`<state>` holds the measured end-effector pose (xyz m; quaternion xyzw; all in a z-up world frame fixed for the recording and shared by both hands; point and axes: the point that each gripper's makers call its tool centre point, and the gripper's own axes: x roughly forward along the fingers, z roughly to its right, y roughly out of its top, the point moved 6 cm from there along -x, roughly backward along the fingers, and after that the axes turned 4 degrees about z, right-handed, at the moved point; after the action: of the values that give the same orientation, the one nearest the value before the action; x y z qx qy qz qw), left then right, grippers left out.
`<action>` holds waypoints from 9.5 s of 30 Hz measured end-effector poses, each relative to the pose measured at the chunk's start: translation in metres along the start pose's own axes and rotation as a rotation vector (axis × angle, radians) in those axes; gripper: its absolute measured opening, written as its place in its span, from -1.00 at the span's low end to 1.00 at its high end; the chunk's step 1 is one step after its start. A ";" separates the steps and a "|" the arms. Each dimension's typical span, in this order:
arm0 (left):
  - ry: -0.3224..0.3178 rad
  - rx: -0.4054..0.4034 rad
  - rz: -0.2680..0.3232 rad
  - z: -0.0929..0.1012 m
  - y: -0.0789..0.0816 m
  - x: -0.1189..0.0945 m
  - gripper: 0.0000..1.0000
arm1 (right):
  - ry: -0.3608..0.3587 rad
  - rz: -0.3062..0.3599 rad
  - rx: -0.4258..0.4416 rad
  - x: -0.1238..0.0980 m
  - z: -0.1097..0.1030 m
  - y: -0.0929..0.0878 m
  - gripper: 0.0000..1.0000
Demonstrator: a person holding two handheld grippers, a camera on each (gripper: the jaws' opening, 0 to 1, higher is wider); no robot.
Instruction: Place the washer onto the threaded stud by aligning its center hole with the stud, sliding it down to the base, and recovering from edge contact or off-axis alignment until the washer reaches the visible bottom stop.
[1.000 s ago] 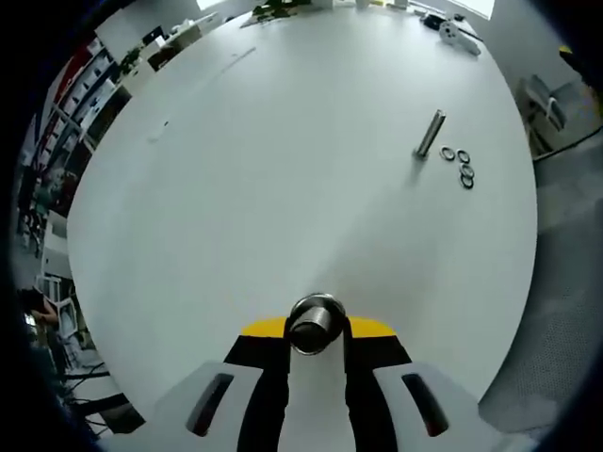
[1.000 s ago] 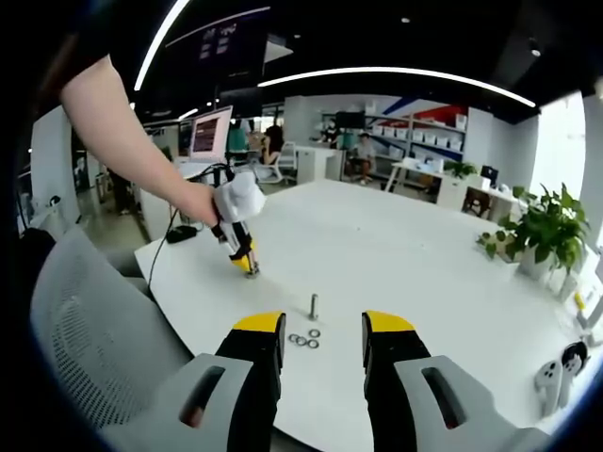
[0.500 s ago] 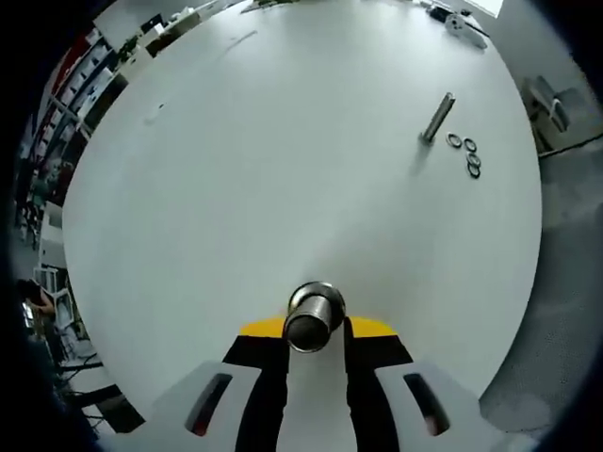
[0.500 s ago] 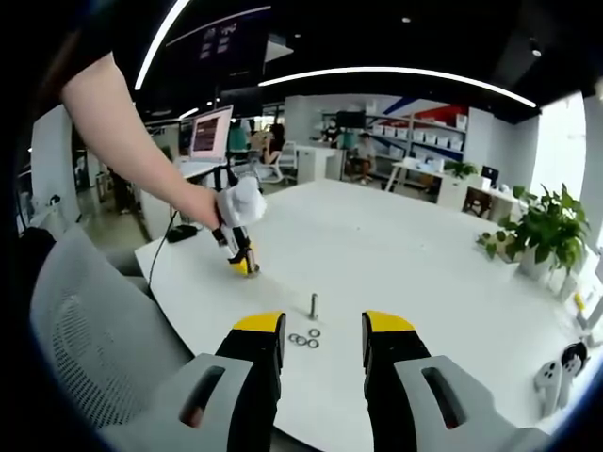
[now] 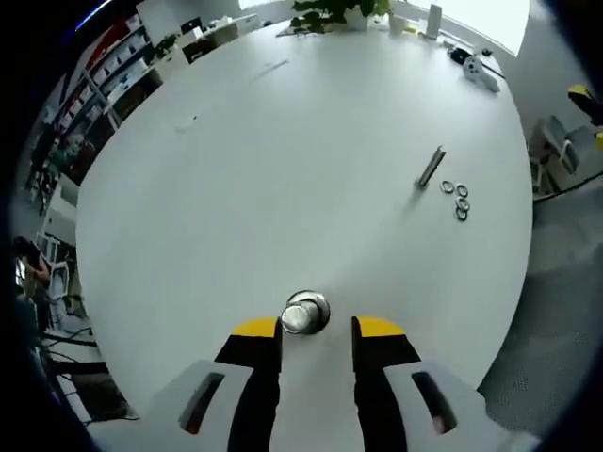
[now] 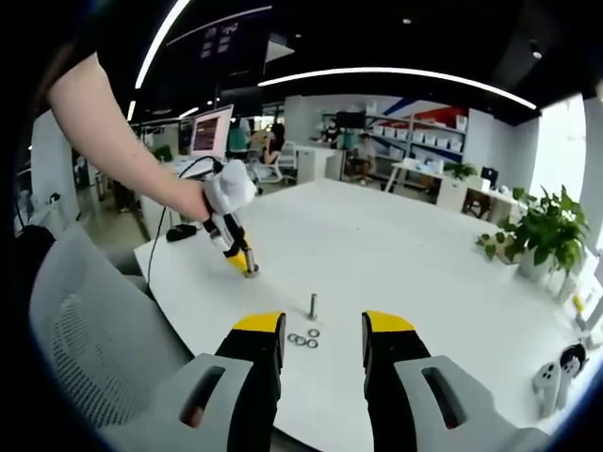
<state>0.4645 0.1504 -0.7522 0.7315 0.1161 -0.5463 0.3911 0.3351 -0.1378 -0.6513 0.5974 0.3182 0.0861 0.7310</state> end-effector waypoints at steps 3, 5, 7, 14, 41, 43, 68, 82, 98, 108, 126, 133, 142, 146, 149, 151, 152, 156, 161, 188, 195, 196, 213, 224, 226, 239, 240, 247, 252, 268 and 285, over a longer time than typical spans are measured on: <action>0.000 -0.041 0.048 0.003 -0.002 -0.011 -0.43 | 0.007 -0.006 0.001 0.001 -0.001 -0.001 -0.30; -0.005 -0.103 0.089 0.006 -0.003 -0.018 -0.46 | 0.009 -0.010 0.003 0.001 -0.001 -0.001 -0.30; 0.020 -0.089 0.107 0.005 -0.005 -0.025 -0.48 | 0.010 -0.014 0.004 0.001 -0.001 -0.002 -0.30; 0.055 -0.186 0.174 0.000 -0.011 -0.039 -0.37 | 0.039 -0.042 -0.018 0.003 -0.006 -0.005 -0.30; 0.171 -0.335 0.496 0.045 -0.046 -0.121 -0.19 | 0.106 -0.081 -0.069 0.008 -0.018 -0.009 -0.27; 0.176 -0.309 0.500 0.053 -0.047 -0.126 -0.19 | 0.100 -0.087 -0.060 0.008 -0.017 -0.010 -0.27; 0.106 -0.253 0.637 0.093 -0.058 -0.145 -0.16 | 0.033 -0.148 -0.093 0.009 -0.014 -0.017 -0.27; 0.038 -0.246 0.692 0.099 -0.054 -0.149 -0.16 | -0.010 -0.205 -0.055 0.010 -0.013 -0.025 -0.25; 0.072 -0.304 0.708 0.091 -0.060 -0.151 -0.16 | -0.020 -0.321 -0.032 0.012 -0.010 -0.044 -0.26; 0.081 -0.301 0.672 0.088 -0.059 -0.146 -0.16 | 0.052 -0.289 0.016 0.018 -0.017 -0.031 -0.26; 0.093 -0.307 0.671 0.086 -0.062 -0.148 -0.21 | 0.161 -0.499 -0.064 0.090 -0.011 -0.065 -0.39; 0.092 -0.303 0.662 0.087 -0.063 -0.146 -0.22 | 0.139 -0.567 0.012 0.112 -0.004 -0.089 -0.42; 0.080 -0.301 0.656 0.088 -0.063 -0.145 -0.22 | 0.146 -0.614 -0.017 0.140 0.001 -0.097 -0.44; 0.071 -0.306 0.655 0.087 -0.063 -0.144 -0.22 | 0.149 -0.629 -0.031 0.146 0.003 -0.099 -0.46; 0.074 -0.302 0.656 0.088 -0.063 -0.145 -0.22 | 0.161 -0.642 -0.053 0.150 0.000 -0.102 -0.47; 0.073 -0.302 0.652 0.088 -0.063 -0.144 -0.22 | 0.168 -0.645 -0.089 0.152 -0.001 -0.103 -0.48; 0.073 -0.301 0.652 0.088 -0.063 -0.144 -0.22 | 0.175 -0.648 -0.095 0.153 -0.003 -0.104 -0.48; 0.073 -0.302 0.653 0.088 -0.063 -0.144 -0.22 | 0.194 -0.659 -0.117 0.157 -0.005 -0.107 -0.54; 0.079 -0.295 0.643 0.088 -0.064 -0.143 -0.24 | 0.218 -0.668 -0.129 0.159 -0.005 -0.108 -0.60; 0.071 -0.290 0.616 0.090 -0.065 -0.140 -0.24 | 0.385 -0.808 -0.275 0.169 -0.002 -0.104 -0.67; 0.068 -0.289 0.609 0.090 -0.066 -0.139 -0.26 | 0.429 -0.947 -0.388 0.176 -0.004 -0.102 -0.70; 0.068 -0.288 0.609 0.090 -0.066 -0.139 -0.26 | 0.430 -0.954 -0.385 0.177 -0.004 -0.102 -0.71; 0.070 -0.301 0.626 0.088 -0.065 -0.141 -0.27 | 0.345 -0.887 -0.225 0.171 0.001 -0.104 -0.74; 0.067 -0.297 0.625 0.089 -0.065 -0.141 -0.27 | 0.310 -0.794 -0.176 0.168 0.001 -0.075 -0.75; 0.065 -0.295 0.627 0.089 -0.065 -0.141 -0.27 | 0.319 -0.791 -0.184 0.170 0.001 -0.070 -0.74; 0.060 -0.292 0.625 0.090 -0.065 -0.141 -0.27 | 0.318 -0.735 -0.251 0.183 -0.002 -0.031 -0.74; 0.060 -0.293 0.625 0.089 -0.065 -0.141 -0.27 | 0.316 -0.733 -0.248 0.183 -0.002 -0.030 -0.74; 0.061 -0.293 0.623 0.089 -0.066 -0.140 -0.27 | 0.319 -0.724 -0.282 0.189 -0.005 -0.022 -0.74; 0.057 -0.289 0.616 0.090 -0.066 -0.139 -0.27 | 0.321 -0.739 -0.283 0.195 -0.005 -0.022 -0.74; 0.061 -0.297 0.617 0.089 -0.066 -0.140 -0.27 | 0.327 -0.787 -0.300 0.206 -0.005 -0.031 -0.73; 0.069 -0.303 0.608 0.088 -0.068 -0.139 -0.27 | 0.335 -0.830 -0.286 0.219 -0.004 -0.058 -0.73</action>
<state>0.3095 0.1700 -0.6674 0.6843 -0.0141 -0.3561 0.6362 0.4890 -0.0394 -0.7847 0.2910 0.6286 -0.0753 0.7173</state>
